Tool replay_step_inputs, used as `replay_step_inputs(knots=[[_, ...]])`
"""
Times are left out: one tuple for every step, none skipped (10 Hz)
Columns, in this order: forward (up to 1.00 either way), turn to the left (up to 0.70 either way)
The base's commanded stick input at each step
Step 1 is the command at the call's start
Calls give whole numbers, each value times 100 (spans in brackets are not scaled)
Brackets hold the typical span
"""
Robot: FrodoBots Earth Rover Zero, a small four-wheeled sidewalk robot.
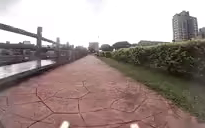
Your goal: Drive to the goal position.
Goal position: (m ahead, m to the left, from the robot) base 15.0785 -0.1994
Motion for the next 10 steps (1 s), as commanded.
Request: replay_step_inputs(knots=[[70, 0], [70, 0], [70, 0], [70, 0], [70, 0], [70, 0], [70, 0], [70, 0], [70, 0], [70, 3]])
